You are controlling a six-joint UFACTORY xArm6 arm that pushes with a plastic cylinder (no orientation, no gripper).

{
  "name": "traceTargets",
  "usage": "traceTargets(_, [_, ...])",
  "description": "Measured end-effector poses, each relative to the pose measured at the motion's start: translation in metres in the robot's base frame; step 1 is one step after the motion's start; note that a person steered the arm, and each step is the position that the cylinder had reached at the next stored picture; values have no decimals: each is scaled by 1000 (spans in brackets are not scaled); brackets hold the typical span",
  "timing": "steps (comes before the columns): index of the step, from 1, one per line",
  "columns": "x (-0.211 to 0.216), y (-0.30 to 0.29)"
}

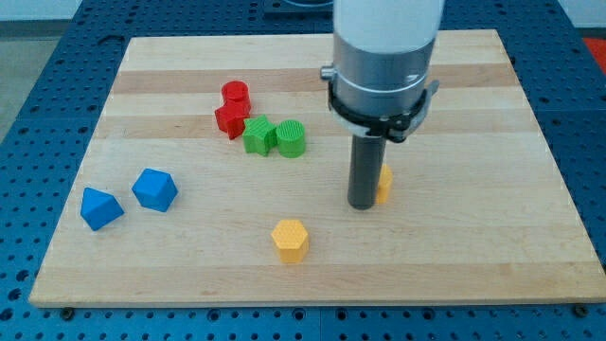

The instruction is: Push the yellow heart to the center of the board

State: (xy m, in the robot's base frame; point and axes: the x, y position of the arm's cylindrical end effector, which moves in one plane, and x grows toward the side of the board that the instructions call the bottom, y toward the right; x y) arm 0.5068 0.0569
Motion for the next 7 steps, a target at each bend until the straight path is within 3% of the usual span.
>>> traceTargets(4, [15,23])
traceTargets(7, [-70,19])
